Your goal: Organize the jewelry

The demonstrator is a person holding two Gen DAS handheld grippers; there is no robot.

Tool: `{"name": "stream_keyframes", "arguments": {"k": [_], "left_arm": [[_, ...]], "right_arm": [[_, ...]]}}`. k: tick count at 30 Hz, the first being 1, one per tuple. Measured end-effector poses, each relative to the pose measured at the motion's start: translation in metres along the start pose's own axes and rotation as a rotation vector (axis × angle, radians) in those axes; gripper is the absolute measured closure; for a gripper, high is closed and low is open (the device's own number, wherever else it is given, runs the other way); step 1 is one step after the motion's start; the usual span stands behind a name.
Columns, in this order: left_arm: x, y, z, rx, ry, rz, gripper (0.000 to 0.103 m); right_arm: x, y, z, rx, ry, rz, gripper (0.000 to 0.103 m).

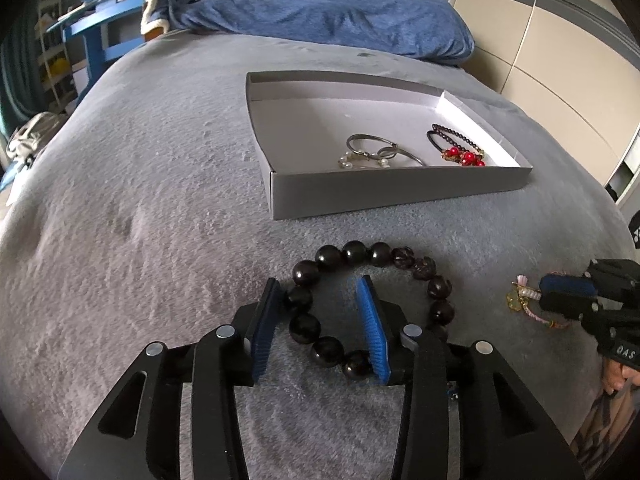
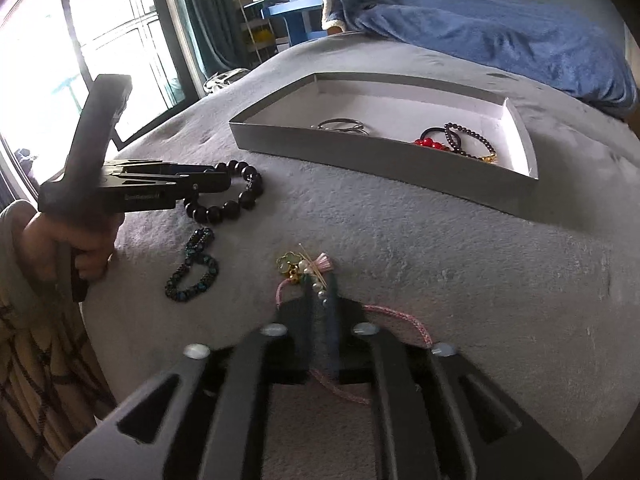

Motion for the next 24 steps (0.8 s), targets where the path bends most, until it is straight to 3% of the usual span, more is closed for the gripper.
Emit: {"name": "stream_keyframes", "arguments": {"k": [4,10,21,24], "left_arm": [[-0.002,0.0,0.0,0.0,0.002,0.007,0.057],[-0.003,0.0,0.001,0.001,0.003,0.011,0.056],[-0.005,0.0,0.002,0.001,0.006,0.019,0.052],[-0.006,0.002,0.004,0.005,0.003,0.022,0.046]], "right_arm": [[0.002,-0.002,0.001,0.005,-0.016,-0.025,0.082],[0.0,0.0,-0.001,-0.016,-0.028,-0.022,0.097],[-0.014,0.005,-0.002,-0.034,-0.079,0.027,0.098],[-0.017,0.005,0.003,-0.014,-0.074,0.048,0.098]]}}
Point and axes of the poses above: each gripper's, at about its wrist camera, not at the fingertips, and z roughly the way its jaws point, x to its left, y to its top, the point moved 2 cm from there along z, roughly the way its jaws point, and after that the axes turned 2 degrees about x, right-handed, at the moved point
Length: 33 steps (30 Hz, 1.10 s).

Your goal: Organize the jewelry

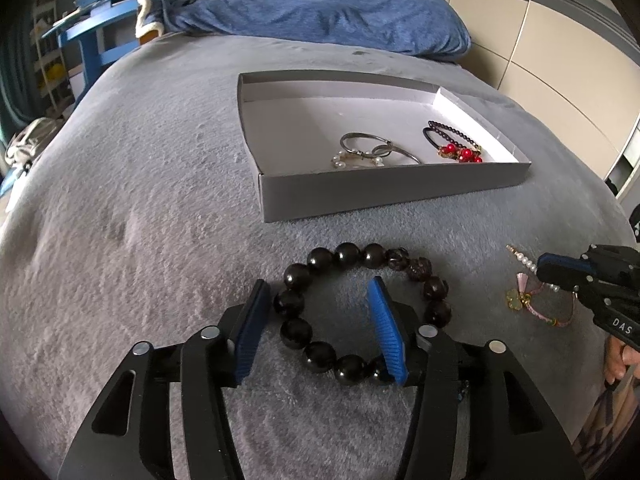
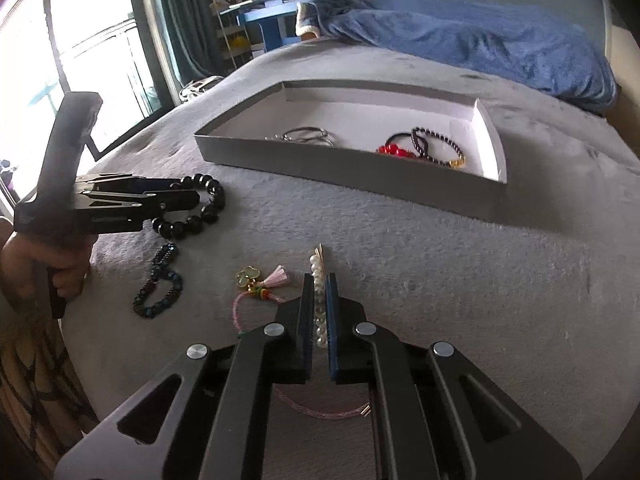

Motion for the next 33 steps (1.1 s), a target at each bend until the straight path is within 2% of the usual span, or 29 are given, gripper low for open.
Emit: {"name": "stream_keyframes", "arguments": {"k": [6,8,10,14,20,24,33], "left_arm": [[-0.002,0.005,0.007,0.014,0.003,0.012,0.045],[-0.002,0.006,0.008,0.014,0.01,0.016,0.058],[0.0,0.008,0.005,0.004,0.016,0.011,0.088],[-0.004,0.011,-0.006,-0.044,-0.006,0.014,0.088],[-0.025,0.028,-0.037,-0.174,-0.05,0.052,0.088],[-0.038,0.041,-0.05,-0.229,-0.074,0.067,0.088],[-0.049,0.082,-0.061,-0.291,-0.105,0.086,0.088]], "right_arm": [[0.0,0.003,0.009,0.017,-0.011,0.002,0.096],[-0.001,0.004,0.012,0.02,-0.008,0.009,0.096],[-0.002,0.005,0.011,0.012,0.0,0.015,0.096],[-0.004,0.01,0.005,-0.021,0.015,0.038,0.098],[-0.005,0.027,-0.014,-0.115,0.041,0.073,0.098],[-0.012,0.039,-0.025,-0.164,0.057,0.11,0.098],[-0.035,0.072,-0.049,-0.274,0.158,0.191,0.098]]}}
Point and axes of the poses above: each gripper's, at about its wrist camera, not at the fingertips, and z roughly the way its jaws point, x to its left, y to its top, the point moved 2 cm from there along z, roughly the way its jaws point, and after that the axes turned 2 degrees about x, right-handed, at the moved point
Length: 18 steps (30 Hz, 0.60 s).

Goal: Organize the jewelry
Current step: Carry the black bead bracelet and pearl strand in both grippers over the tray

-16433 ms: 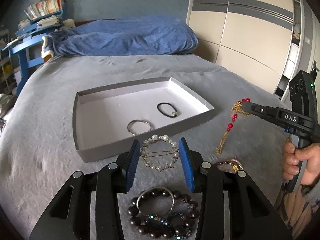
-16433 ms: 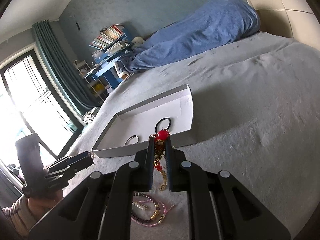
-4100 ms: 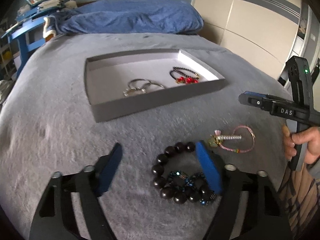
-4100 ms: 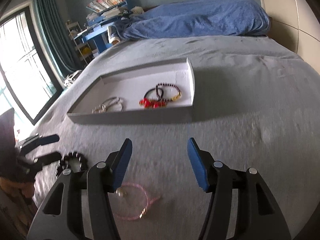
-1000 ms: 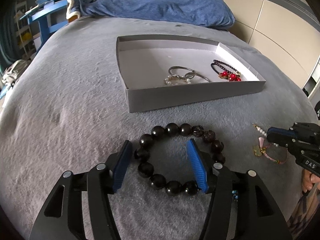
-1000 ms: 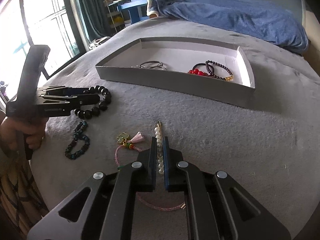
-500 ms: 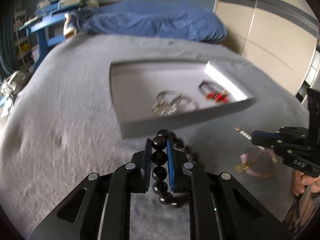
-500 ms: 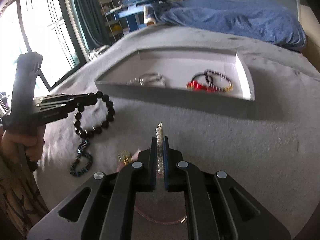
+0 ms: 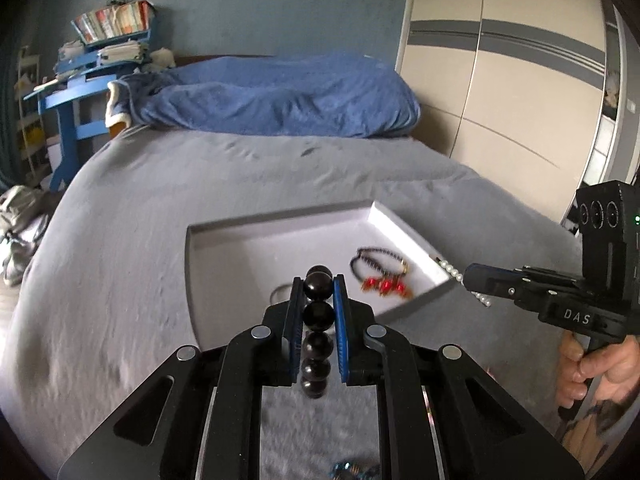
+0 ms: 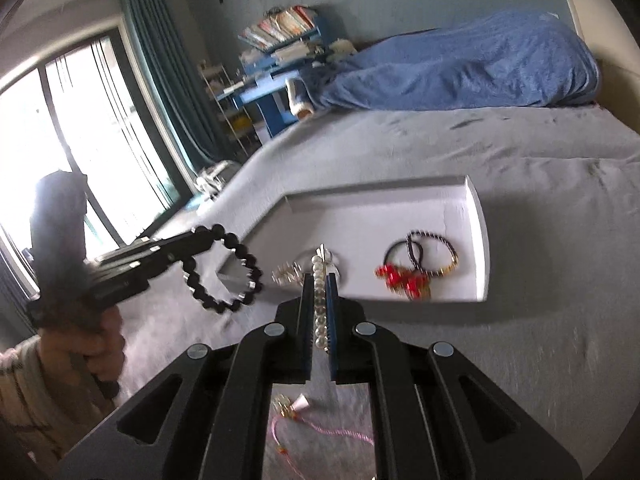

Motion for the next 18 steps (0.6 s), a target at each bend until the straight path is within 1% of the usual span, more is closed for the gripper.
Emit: {"name": "stream_keyframes", "arguments": {"k": [2,5,11,18], "left_arm": [[-0.001,0.006,0.001,-0.008,-0.006,0.006,0.088],[-0.003,0.017,0.003,-0.021,-0.005,0.02,0.088],[0.002,0.025,0.015,-0.021,-0.009,0.013,0.088],[0.008,0.032,0.025,-0.028,-0.004,0.013,0.088]], "right_arm": [[-0.007,0.007,-0.002,-0.012,0.024,0.027,0.098],[-0.019,0.014,-0.001,-0.022,0.031,0.054,0.098],[-0.029,0.026,0.007,-0.021,0.011,0.067,0.098],[-0.034,0.031,0.033,0.02,-0.02,0.055,0.098]]}}
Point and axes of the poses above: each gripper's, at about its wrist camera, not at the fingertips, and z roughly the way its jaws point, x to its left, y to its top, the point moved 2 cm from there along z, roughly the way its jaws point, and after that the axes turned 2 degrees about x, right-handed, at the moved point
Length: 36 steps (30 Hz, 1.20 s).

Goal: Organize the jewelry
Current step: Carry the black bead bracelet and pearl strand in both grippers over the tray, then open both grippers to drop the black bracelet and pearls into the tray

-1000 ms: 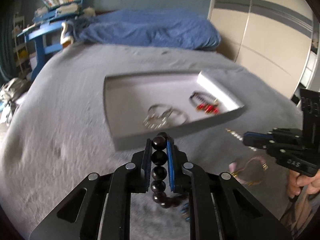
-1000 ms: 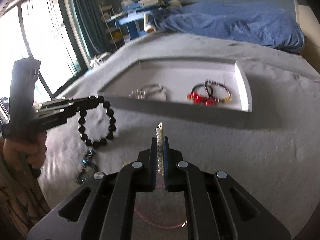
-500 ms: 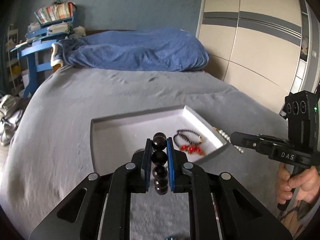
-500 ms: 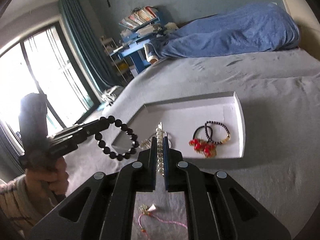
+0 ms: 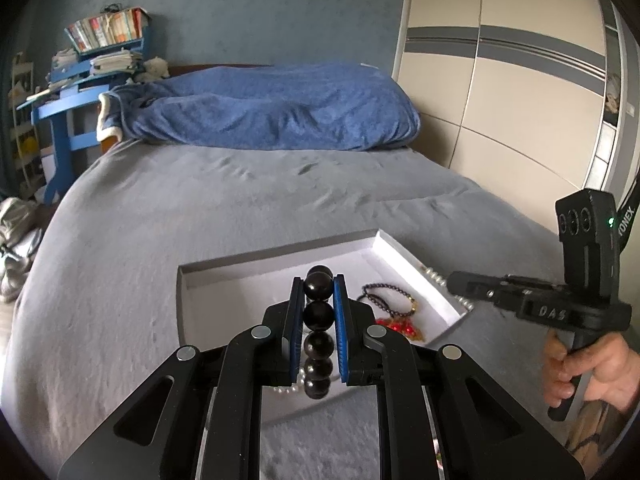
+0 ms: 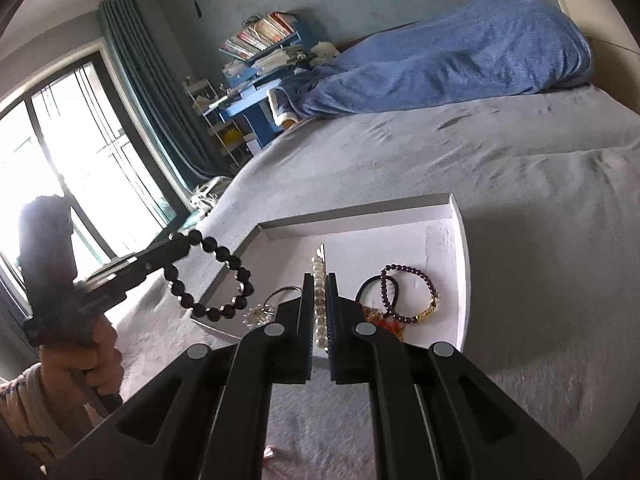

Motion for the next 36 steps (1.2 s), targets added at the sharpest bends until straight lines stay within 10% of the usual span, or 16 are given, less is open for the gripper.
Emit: {"name": "stream_keyframes", "arguments": {"k": [23,28,33,36], "left_arm": [[0.048,-0.04,0.078,0.238,0.12,-0.101,0.087],[0.045,-0.041,0.072,0.221,0.115,-0.101,0.049],[0.04,-0.04,0.067,0.211,0.115,-0.084,0.038],[0.038,-0.04,0.064,0.2,0.119,-0.079,0.029]], "right_arm": [[0.002,-0.013,0.079,0.169,-0.148,-0.109,0.098],[-0.002,-0.013,0.077,0.163,-0.163,-0.093,0.097],[-0.004,-0.011,0.073,0.143,-0.162,-0.079,0.096],[-0.005,-0.012,0.068,0.128,-0.164,-0.07,0.074]]}}
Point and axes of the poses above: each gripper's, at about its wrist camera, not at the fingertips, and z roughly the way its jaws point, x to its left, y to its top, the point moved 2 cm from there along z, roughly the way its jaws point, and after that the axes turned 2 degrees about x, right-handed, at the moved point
